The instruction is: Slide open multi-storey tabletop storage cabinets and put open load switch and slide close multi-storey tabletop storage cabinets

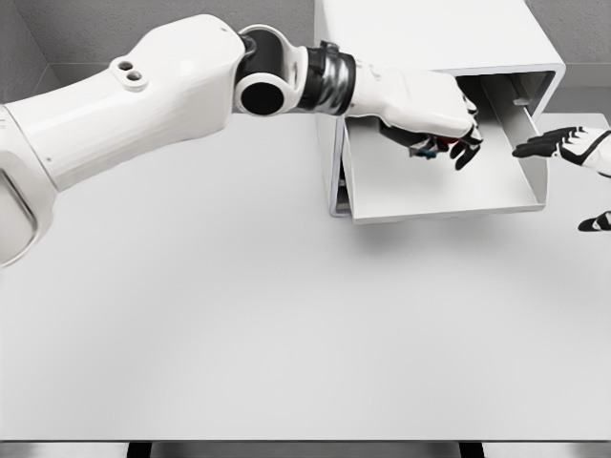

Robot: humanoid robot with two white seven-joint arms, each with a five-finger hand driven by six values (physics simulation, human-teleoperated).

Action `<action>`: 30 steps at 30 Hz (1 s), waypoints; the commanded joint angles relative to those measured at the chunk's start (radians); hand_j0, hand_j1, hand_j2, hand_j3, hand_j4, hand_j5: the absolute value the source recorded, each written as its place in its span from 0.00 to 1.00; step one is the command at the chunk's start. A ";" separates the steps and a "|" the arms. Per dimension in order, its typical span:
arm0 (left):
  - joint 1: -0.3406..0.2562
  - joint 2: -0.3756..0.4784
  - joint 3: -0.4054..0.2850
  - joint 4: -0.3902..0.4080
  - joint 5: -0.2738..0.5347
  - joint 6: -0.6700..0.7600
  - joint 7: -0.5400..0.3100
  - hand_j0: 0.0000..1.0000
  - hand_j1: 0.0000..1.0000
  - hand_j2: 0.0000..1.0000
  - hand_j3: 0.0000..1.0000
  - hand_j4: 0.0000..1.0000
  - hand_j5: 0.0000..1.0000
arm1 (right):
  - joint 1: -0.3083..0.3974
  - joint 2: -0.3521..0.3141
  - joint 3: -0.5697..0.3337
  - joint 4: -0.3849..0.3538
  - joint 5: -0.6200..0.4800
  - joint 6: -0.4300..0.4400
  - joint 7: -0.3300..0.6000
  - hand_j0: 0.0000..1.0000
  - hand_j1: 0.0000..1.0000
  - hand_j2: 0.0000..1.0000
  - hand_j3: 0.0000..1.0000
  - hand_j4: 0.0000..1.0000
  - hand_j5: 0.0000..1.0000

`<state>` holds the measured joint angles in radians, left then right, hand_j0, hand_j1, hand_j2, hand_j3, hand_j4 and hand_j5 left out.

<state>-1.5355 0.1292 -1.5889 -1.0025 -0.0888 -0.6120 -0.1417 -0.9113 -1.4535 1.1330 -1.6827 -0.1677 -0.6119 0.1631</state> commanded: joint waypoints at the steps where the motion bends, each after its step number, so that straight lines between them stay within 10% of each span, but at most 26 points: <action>1: 0.000 -0.005 0.003 0.001 0.006 0.001 0.001 0.47 0.47 0.47 0.47 0.47 0.47 | -0.001 -0.001 -0.001 0.000 -0.007 0.001 0.000 1.00 1.00 1.00 1.00 1.00 1.00; 6: 0.000 -0.005 0.004 0.002 0.004 0.001 0.001 0.58 0.58 0.58 0.58 0.58 0.58 | 0.000 -0.002 0.002 0.000 -0.007 0.001 0.000 1.00 1.00 1.00 1.00 1.00 1.00; 9: 0.000 -0.005 0.003 0.010 0.004 0.001 -0.001 1.00 1.00 1.00 1.00 1.00 1.00 | 0.000 -0.002 0.002 0.000 -0.007 0.001 0.000 1.00 1.00 1.00 1.00 1.00 1.00; 30: 0.014 0.133 0.014 -0.208 0.008 0.001 0.001 1.00 1.00 1.00 1.00 1.00 1.00 | -0.003 -0.001 0.004 -0.002 -0.007 0.001 -0.002 1.00 1.00 1.00 1.00 1.00 1.00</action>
<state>-1.5217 0.2389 -1.5764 -1.1776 -0.0875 -0.6117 -0.1414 -0.9143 -1.4534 1.1383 -1.6836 -0.1678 -0.6119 0.1625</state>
